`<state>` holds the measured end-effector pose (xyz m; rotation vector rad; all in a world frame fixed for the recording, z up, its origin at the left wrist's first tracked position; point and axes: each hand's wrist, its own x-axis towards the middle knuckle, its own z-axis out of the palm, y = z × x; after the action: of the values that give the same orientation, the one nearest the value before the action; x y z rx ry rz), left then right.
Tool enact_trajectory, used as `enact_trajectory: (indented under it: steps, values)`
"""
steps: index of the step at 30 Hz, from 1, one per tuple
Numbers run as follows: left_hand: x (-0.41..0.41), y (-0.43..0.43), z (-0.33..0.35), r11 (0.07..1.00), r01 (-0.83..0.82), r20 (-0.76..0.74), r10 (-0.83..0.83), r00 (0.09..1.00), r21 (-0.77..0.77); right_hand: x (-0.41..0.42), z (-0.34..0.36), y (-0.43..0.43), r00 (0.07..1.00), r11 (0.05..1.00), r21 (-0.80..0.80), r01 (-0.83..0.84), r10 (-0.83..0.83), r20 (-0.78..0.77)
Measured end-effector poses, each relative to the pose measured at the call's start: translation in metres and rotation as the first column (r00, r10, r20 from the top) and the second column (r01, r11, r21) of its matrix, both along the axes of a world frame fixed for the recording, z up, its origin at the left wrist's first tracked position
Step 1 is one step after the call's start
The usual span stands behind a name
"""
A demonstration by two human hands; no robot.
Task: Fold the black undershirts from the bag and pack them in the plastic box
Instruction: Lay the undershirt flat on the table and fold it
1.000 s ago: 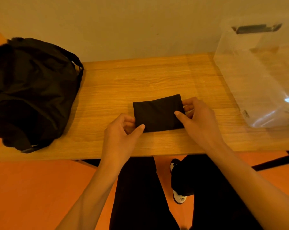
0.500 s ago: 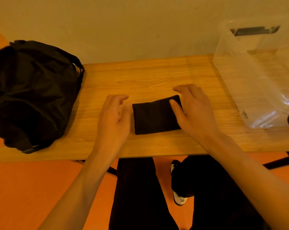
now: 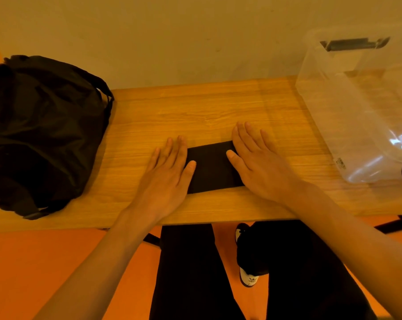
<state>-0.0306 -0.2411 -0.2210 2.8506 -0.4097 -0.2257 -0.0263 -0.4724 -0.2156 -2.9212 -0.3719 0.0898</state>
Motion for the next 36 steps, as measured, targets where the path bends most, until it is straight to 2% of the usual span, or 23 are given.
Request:
enact_trajectory:
  steps: [2, 4, 6, 9, 11, 13, 18, 25, 36]
  values:
    - [-0.005, 0.007, 0.012, 0.982, -0.055, 0.007, 0.057, 0.998, -0.180, 0.003, 0.009, -0.005, 0.999, 0.998, 0.057, -0.011, 0.009, 0.034]
    - [-0.008, 0.006, 0.028, 0.915, -0.144, 0.039, 0.171, 0.984, -0.377, 0.009, 0.017, -0.009, 0.993, 0.996, 0.087, -0.008, -0.002, 0.114]
    - [-0.007, -0.005, 0.041, 0.882, -0.172, 0.082, 0.230, 0.970, -0.438, 0.015, 0.023, -0.006, 0.989, 0.998, 0.062, -0.032, 0.022, 0.148]
    - [-0.008, -0.037, 0.037, 0.981, -0.025, 0.182, 0.060, 0.982, -0.191, 0.022, 0.019, 0.006, 0.982, 0.991, -0.042, -0.130, 0.135, 0.132]
    - [-0.006, -0.050, 0.017, 0.998, 0.043, 0.168, -0.035, 0.985, -0.042, 0.024, 0.008, 0.010, 0.983, 0.984, -0.090, -0.156, 0.164, 0.086]
    - [-0.001, -0.051, 0.000, 0.999, 0.029, 0.138, -0.031, 0.990, 0.014, 0.025, -0.003, 0.007, 0.991, 0.989, -0.081, -0.125, 0.129, 0.046]
    - [0.007, -0.043, -0.013, 0.999, 0.035, 0.138, -0.038, 0.990, 0.020, 0.018, -0.010, 0.003, 1.000, 0.999, 0.039, -0.019, 0.019, 0.002]
    - [0.007, -0.042, -0.014, 1.000, 0.024, 0.166, -0.026, 0.986, 0.015, 0.018, -0.015, 0.003, 0.999, 0.997, 0.071, -0.008, 0.006, 0.041]
    - [0.008, -0.040, -0.018, 1.000, 0.018, 0.175, -0.018, 0.984, 0.006, 0.018, -0.017, 0.003, 1.000, 0.995, 0.104, 0.008, -0.007, -0.007]
